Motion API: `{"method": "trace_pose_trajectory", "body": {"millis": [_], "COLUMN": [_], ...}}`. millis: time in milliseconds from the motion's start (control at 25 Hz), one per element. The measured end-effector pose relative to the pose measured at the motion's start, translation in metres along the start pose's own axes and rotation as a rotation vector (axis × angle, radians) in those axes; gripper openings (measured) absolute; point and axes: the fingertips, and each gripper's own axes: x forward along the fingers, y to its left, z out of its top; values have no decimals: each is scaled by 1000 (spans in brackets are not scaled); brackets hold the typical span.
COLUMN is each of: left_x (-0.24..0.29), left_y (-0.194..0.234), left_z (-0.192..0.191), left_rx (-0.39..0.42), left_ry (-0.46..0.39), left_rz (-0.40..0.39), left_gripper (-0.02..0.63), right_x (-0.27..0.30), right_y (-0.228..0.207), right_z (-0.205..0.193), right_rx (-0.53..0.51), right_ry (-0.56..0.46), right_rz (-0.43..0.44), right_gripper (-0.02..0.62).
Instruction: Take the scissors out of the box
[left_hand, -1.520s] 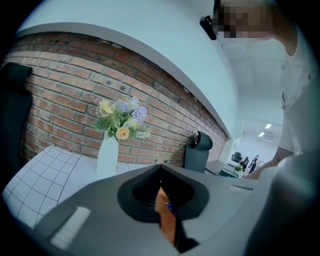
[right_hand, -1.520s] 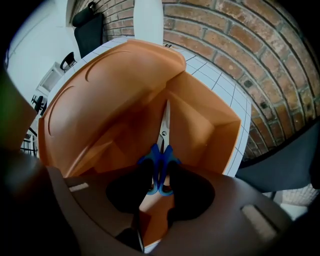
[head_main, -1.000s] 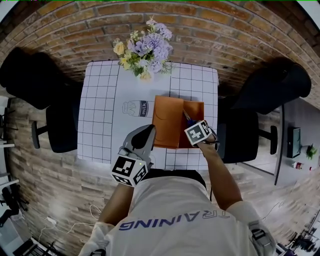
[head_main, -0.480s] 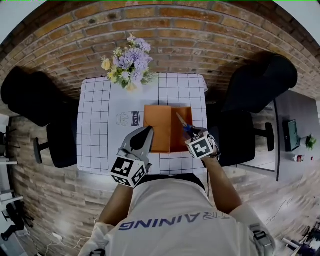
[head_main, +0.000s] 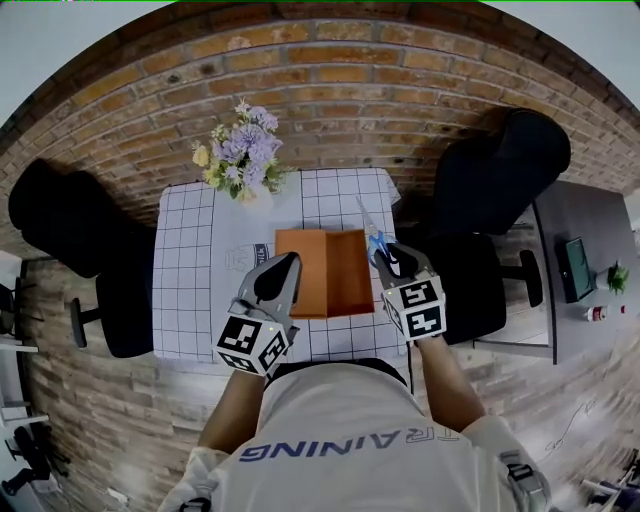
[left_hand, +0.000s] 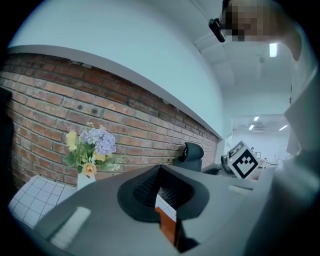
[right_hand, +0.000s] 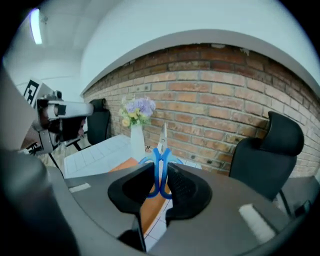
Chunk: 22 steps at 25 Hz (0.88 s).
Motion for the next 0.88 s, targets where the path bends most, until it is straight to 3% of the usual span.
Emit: {"method": "trace_pose_trajectory", "body": {"millis": [320, 880], "left_x": [2, 0], "left_y": [-1, 0], "left_z": [25, 25], "left_rx": [23, 20], "left_ry": [-59, -63], "left_rz": [24, 41], "left_gripper": [3, 3], "right_x": [-47, -47], "right_y": [-15, -2], "right_z": [70, 73], "right_rx": [20, -44], "right_ry": [-310, -327], "right_rz": [-26, -11], "right_gripper": [101, 101]}}
